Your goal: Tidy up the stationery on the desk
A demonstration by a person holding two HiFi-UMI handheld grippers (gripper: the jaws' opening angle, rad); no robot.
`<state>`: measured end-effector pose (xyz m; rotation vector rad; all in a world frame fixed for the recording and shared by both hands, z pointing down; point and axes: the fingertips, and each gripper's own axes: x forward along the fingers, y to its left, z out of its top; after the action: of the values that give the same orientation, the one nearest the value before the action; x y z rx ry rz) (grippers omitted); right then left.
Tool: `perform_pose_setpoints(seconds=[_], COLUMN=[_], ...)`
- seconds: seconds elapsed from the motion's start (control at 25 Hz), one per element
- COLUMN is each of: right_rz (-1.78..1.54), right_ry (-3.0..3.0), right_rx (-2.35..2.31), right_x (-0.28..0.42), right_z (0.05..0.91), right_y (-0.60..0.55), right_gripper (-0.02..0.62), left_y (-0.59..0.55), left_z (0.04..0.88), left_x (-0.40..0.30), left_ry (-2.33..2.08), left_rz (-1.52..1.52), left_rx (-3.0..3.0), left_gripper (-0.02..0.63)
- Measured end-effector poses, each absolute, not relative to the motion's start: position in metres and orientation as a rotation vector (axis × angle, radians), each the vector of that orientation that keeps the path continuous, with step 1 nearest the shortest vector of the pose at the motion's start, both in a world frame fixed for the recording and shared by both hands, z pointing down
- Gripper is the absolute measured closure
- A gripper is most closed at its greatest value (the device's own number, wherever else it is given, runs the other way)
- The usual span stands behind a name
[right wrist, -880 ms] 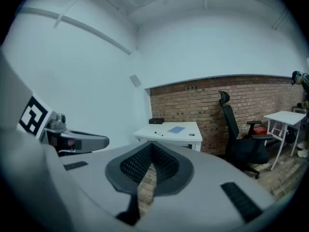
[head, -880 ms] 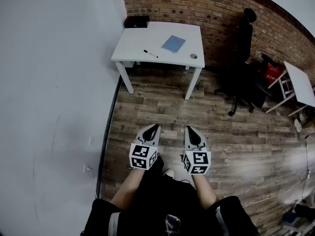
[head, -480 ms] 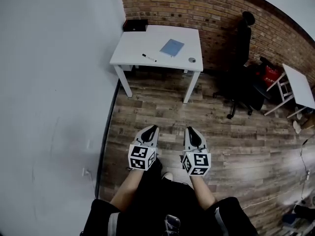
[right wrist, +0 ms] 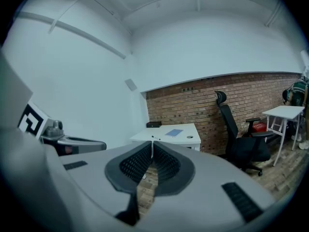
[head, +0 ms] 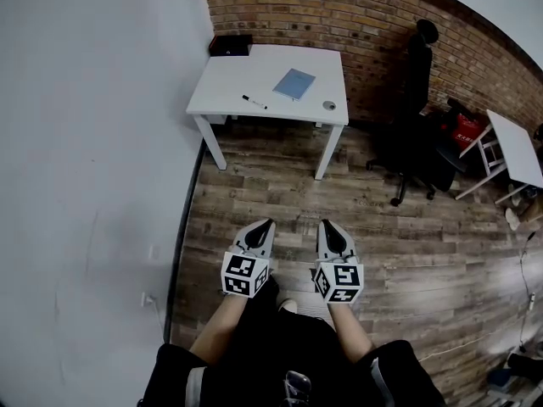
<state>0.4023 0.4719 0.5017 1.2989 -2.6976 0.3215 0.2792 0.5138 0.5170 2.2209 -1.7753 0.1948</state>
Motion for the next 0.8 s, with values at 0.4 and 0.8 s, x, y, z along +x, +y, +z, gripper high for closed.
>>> perform_pose_setpoints(seconds=[0.4, 0.8], right_rz=[0.345, 0.377], right_ry=[-2.699, -2.688], right_rx=[1.240, 1.244], right_x=[0.395, 0.383], right_z=[0.513, 0.518], right_y=[0.478, 0.450], right_gripper=[0.572, 0.572], left_y=[0.518, 0.484], left_z=[0.523, 0.527], left_x=[0.278, 0.270], left_ry=[-1.782, -1.764], left_rz=[0.201, 0.202], left_rx=[2.204, 2.204], left_gripper=[0.591, 0.591])
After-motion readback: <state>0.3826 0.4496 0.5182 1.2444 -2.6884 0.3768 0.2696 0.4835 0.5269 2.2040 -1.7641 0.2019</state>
